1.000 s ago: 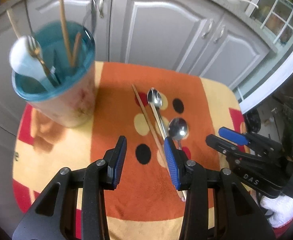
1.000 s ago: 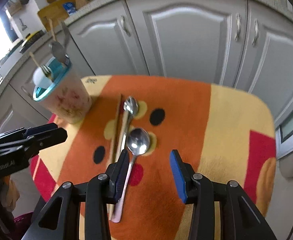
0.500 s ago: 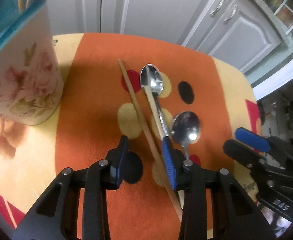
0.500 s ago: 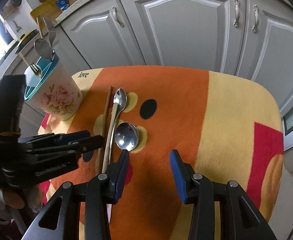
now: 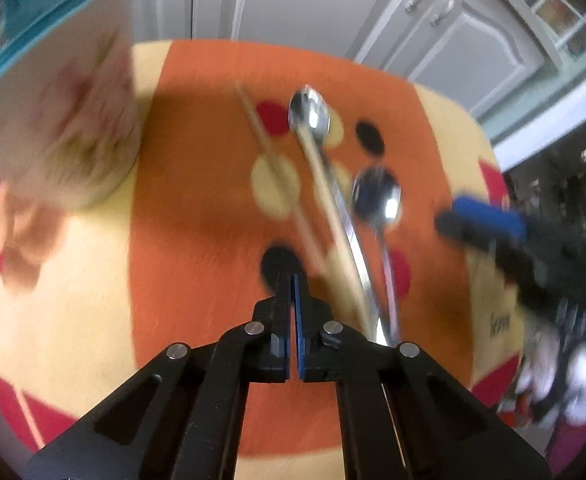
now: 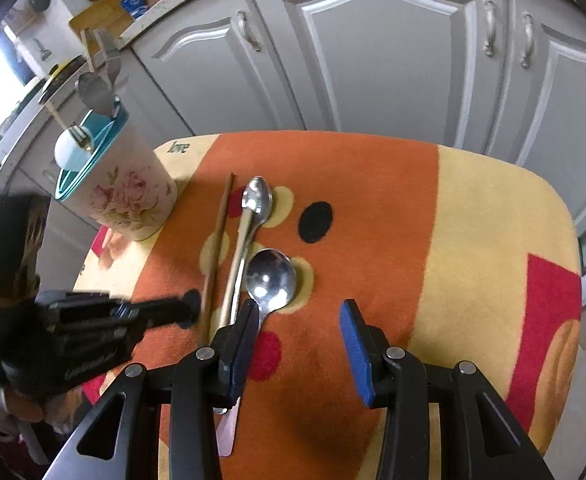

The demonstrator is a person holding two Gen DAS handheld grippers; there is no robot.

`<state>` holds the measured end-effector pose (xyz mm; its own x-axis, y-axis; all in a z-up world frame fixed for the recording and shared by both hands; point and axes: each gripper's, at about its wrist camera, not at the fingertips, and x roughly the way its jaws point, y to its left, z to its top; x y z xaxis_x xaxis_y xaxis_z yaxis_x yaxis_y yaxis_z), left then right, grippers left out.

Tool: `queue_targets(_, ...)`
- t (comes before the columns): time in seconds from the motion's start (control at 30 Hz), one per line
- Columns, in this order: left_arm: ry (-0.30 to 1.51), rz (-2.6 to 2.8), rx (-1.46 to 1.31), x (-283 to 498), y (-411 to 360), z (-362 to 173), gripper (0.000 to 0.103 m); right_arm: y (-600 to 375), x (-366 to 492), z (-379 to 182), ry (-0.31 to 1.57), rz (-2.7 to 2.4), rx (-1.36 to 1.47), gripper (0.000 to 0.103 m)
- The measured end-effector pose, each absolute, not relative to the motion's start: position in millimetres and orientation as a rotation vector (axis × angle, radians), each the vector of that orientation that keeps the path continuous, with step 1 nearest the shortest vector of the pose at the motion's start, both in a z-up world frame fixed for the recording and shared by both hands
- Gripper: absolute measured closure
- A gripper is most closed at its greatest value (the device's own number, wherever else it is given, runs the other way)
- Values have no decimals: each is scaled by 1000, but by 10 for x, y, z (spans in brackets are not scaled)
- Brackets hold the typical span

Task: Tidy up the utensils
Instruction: 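Grasp a wooden chopstick with the left tool while the right tool grasps a steel spoon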

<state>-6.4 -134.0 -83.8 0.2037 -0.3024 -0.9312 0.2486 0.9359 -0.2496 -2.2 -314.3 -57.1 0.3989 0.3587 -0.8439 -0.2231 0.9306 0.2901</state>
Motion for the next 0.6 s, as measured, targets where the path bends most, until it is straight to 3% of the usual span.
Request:
queue_targets(0.33,1288,-387,-130,-131,-1232,-745,101,-3117,48,-641,1115,373,138,63)
queue_targets(0.5,1264,-361,-93,39,-1463,-761,87,-3102,-25,-638,1125,377,119,63)
queue_targets(0.6,1294,-357,-77,129,-1609,-876,86,-3139,-42,-631,1122,371,128,63)
